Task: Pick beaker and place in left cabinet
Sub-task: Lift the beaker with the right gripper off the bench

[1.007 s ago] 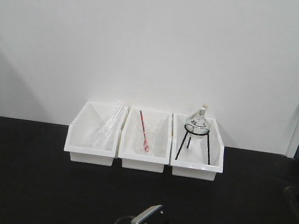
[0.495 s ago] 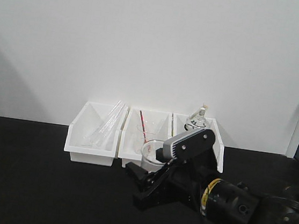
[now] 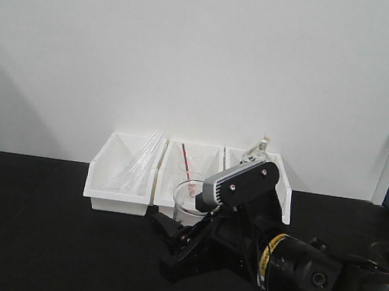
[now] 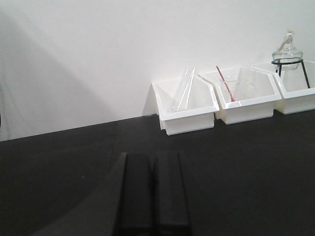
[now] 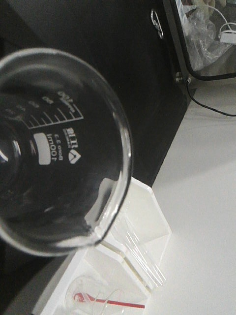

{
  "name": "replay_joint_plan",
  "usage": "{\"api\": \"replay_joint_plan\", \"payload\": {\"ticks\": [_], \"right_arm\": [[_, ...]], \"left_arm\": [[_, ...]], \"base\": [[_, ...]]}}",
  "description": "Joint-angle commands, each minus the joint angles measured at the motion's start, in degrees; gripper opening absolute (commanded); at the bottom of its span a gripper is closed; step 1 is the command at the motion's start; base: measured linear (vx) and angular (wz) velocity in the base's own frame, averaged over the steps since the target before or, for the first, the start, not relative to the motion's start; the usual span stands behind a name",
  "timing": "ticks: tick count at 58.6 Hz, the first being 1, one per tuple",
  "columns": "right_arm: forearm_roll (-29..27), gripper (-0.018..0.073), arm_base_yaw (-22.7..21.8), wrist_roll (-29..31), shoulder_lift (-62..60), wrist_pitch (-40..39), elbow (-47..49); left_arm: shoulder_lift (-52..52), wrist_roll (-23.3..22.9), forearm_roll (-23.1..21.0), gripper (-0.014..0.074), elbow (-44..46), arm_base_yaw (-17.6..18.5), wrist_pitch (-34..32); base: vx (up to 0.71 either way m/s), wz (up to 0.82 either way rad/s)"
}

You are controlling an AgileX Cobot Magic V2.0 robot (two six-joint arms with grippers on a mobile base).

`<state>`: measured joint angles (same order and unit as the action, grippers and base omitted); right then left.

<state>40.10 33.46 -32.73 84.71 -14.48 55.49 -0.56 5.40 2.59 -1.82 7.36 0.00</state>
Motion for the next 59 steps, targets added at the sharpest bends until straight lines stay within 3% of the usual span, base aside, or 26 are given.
{"api": "replay_joint_plan", "payload": {"ticks": [1,59], "right_arm": [[-0.6,-0.0001,0.0,0.0,-2.3,-3.3,1.7],[-0.6,-0.0001,0.0,0.0,-2.0,-3.0,1.7]], "left_arm": [[-1.1,-0.2,-0.2,0.0001,-0.9,0.0,-4.3],[-1.1,-0.2,-0.2,0.0001,-0.9,0.0,-4.3]], "base": [[0.0,0.0],[-0.01,0.0]]}}
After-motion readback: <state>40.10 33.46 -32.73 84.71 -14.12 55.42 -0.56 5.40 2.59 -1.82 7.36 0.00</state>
